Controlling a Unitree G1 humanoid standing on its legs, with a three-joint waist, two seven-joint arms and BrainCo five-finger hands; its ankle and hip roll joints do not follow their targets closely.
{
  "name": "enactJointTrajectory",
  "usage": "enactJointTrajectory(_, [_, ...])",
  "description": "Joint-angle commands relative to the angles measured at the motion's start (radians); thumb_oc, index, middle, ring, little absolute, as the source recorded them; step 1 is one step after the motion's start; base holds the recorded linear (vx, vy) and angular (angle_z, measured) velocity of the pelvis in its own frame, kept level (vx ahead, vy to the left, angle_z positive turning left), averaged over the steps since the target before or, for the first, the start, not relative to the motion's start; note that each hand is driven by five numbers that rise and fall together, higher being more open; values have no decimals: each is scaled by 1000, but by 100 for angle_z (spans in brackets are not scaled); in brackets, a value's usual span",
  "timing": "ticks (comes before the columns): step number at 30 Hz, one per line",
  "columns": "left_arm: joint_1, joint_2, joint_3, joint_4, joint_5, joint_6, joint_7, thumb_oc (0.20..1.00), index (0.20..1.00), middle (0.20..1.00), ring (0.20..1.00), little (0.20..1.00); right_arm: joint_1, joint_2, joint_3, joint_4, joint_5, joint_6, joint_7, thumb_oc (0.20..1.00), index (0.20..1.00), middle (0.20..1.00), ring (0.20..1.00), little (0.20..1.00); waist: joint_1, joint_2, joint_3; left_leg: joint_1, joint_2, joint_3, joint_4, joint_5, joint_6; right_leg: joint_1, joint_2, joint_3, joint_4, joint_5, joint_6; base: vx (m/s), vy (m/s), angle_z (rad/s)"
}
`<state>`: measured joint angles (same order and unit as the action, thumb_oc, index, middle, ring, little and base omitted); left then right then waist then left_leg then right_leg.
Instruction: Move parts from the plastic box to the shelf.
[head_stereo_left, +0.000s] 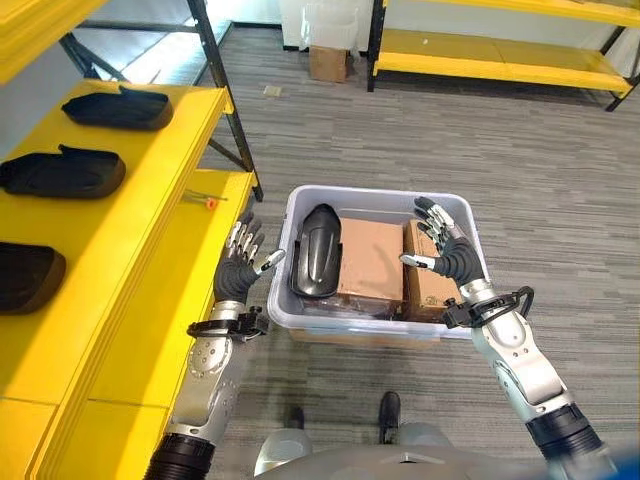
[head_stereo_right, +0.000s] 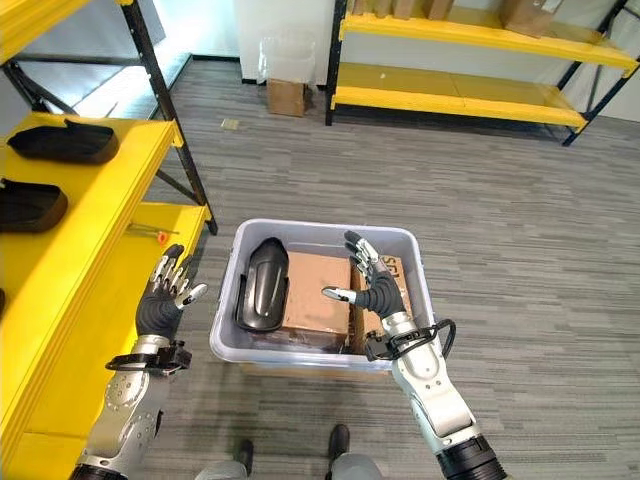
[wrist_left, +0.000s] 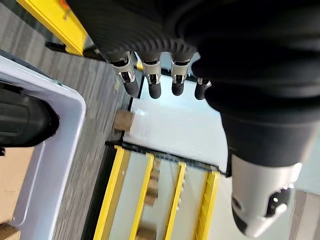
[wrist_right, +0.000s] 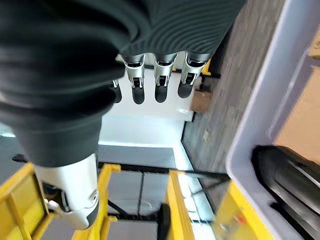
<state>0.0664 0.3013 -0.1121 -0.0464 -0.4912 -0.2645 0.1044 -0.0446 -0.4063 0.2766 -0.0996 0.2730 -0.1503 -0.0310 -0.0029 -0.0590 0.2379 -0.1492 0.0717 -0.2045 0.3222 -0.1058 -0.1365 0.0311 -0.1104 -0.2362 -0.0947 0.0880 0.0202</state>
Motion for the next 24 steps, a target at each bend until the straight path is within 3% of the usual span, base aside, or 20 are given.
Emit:
enactJointTrajectory(1, [-16,30,-1,-60,-20,-44,-10,1000,1000,1000,1000,1000,-35,-23,-72,-61,20,-82,-38,1000,1000,1000,1000,1000,-22,24,-28,39,207,150,-292,232,-14,43,-112,22,121,-122,126,116,259,23])
enactJointTrajectory(4, [-10,26,-5,-36,-16,-46,-13,1000,1000,1000,1000,1000,-6,-8,-76,-63,17,-74,-32,1000,1000,1000,1000,1000,-19,49,-48,69,189,159,-328,207,-23,56,-142,45,112,-112,149,173,296,-1])
enactJointTrajectory(5, [-10,29,-10,-35,-24,-43,-24,1000,1000,1000,1000,1000,18,11,-85,-56,28,-69,-32,1000,1000,1000,1000,1000,-24,47,-59,82,162,196,-315,178,-14,70,-175,47,99,-84,163,174,252,-54])
enactJointTrajectory(6, [-10,30,-10,-35,-24,-44,-24,1000,1000,1000,1000,1000,18,11,-85,-57,28,-68,-31,1000,1000,1000,1000,1000,-22,45,-59,83,160,199,-313,176,-13,71,-177,48,98,-83,165,172,281,-54])
enactJointTrajectory(8, [-18,71,-3,-45,11,-43,-30,1000,1000,1000,1000,1000,40,34,-81,-46,33,-54,-17,1000,1000,1000,1000,1000,-23,31,-62,103,112,251,-301,130,22,56,-231,68,105,-32,189,104,256,-27])
enactJointTrajectory(12, [-47,93,-1,-27,23,-46,-14,1000,1000,1000,1000,1000,36,44,-72,-42,28,-47,-10,1000,1000,1000,1000,1000,-18,8,-64,107,91,301,-275,102,33,27,-265,81,108,8,212,55,140,-28])
enactJointTrajectory(18, [-85,96,-27,-17,73,-42,15,1000,1000,1000,1000,1000,47,52,-88,-52,42,-54,-24,1000,1000,1000,1000,1000,-29,-19,-66,118,100,353,-267,91,30,16,-270,78,77,28,227,53,11,-24])
enactJointTrajectory(24, [-196,90,-127,28,140,-29,51,1000,1000,1000,1000,1000,66,35,-135,-130,17,-81,-75,1000,1000,1000,1000,1000,-71,-17,-32,95,144,374,-320,145,-5,-47,-244,79,56,20,223,-21,-64,-10])
